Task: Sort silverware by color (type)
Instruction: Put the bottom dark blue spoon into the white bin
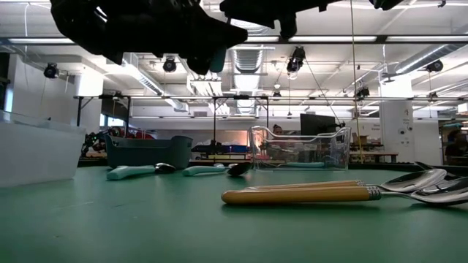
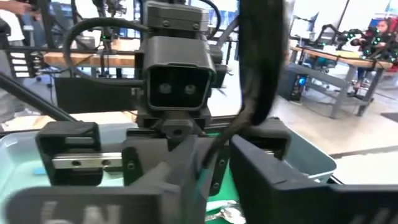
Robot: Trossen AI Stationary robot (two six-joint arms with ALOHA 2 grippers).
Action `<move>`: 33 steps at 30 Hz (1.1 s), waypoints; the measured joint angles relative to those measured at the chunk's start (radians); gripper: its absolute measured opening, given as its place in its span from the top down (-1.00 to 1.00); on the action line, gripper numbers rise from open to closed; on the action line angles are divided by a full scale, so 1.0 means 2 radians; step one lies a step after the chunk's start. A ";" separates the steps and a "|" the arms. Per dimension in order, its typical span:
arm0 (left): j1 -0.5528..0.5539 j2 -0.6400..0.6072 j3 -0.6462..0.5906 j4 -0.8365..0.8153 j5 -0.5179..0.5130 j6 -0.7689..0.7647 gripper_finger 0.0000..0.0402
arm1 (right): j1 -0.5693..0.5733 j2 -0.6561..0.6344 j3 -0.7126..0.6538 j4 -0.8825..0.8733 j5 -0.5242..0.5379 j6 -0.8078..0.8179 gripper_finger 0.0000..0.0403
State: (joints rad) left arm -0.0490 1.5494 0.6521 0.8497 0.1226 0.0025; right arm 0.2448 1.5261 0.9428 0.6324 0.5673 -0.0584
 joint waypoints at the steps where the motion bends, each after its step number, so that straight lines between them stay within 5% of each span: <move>1: 0.000 0.000 0.000 0.000 -0.001 0.000 1.00 | 0.000 0.000 0.000 0.000 -0.001 -0.005 0.73; 4: 0.001 0.000 0.000 0.000 -0.004 -0.001 1.00 | 0.001 0.000 0.000 0.001 -0.006 -0.012 0.91; 15: 0.003 -0.012 0.000 -0.004 -0.011 -0.005 0.96 | 0.001 -0.020 0.001 -0.035 -0.027 -0.018 0.96; 26: 0.004 -0.017 0.001 -0.012 -0.032 -0.002 0.39 | -0.004 -0.039 0.002 -0.074 -0.021 -0.030 0.96; 33: 0.004 -0.048 0.001 -0.091 -0.109 -0.002 0.11 | -0.005 -0.052 0.017 -0.132 0.009 -0.039 0.96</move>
State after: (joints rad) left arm -0.0402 1.4525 0.6533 0.6682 -0.0947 -0.0013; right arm 0.2356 1.4222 0.9770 0.3677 0.5858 -0.1354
